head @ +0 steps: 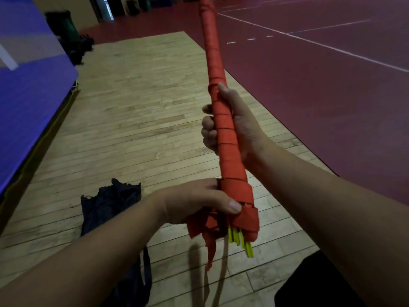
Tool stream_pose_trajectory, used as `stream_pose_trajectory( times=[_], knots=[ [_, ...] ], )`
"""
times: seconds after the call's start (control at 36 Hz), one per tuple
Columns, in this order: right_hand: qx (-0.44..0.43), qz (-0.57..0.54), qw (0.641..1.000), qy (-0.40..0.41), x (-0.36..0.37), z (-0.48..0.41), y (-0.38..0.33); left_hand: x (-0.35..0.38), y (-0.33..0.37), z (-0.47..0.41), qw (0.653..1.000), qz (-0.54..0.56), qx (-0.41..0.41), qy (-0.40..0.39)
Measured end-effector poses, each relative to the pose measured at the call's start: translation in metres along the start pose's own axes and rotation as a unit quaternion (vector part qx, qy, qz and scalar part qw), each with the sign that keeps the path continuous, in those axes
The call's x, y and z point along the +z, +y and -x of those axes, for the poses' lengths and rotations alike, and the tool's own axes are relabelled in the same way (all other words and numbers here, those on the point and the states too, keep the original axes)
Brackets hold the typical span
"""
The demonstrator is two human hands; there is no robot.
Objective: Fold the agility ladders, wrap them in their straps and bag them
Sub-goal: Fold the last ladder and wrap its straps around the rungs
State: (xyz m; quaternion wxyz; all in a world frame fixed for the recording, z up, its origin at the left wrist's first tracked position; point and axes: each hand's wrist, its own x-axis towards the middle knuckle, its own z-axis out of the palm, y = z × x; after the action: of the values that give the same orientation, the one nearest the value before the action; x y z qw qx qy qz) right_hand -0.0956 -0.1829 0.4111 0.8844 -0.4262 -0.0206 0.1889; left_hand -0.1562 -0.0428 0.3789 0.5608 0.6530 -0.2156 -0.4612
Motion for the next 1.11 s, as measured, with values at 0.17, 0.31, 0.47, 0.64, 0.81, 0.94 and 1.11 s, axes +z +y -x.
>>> stream_pose_trajectory(
  times=[0.17, 0.31, 0.47, 0.64, 0.81, 0.94, 1.11],
  knots=[
    [-0.035, 0.108, 0.989, 0.093, -0.005, 0.000, 0.006, -0.011, 0.006, 0.015, 0.992, 0.062, -0.091, -0.055],
    [-0.063, 0.175, 0.975, 0.122, -0.007, 0.002, 0.001, -0.015, 0.010, 0.018, 0.993, 0.030, -0.113, -0.033],
    [-0.188, 0.331, 0.905, 0.191, -0.016, -0.007, 0.010, -0.010, 0.000, 0.006, 0.986, -0.084, -0.136, 0.054],
    [-0.215, 0.310, 0.890, 0.256, -0.014, -0.019, 0.027, 0.009, -0.020, -0.014, 0.913, -0.321, -0.106, 0.226],
    [-0.181, 0.106, 0.966, 0.148, -0.009, -0.011, 0.008, -0.001, -0.011, -0.005, 0.965, -0.157, -0.053, 0.206],
    [-0.101, -0.084, 0.990, 0.041, 0.000, -0.001, -0.004, -0.006, 0.001, 0.007, 0.986, -0.079, -0.008, 0.146],
    [-0.019, 0.041, 0.996, 0.074, -0.002, -0.001, 0.003, -0.002, 0.003, 0.008, 0.990, -0.087, -0.053, 0.097]
  ],
)
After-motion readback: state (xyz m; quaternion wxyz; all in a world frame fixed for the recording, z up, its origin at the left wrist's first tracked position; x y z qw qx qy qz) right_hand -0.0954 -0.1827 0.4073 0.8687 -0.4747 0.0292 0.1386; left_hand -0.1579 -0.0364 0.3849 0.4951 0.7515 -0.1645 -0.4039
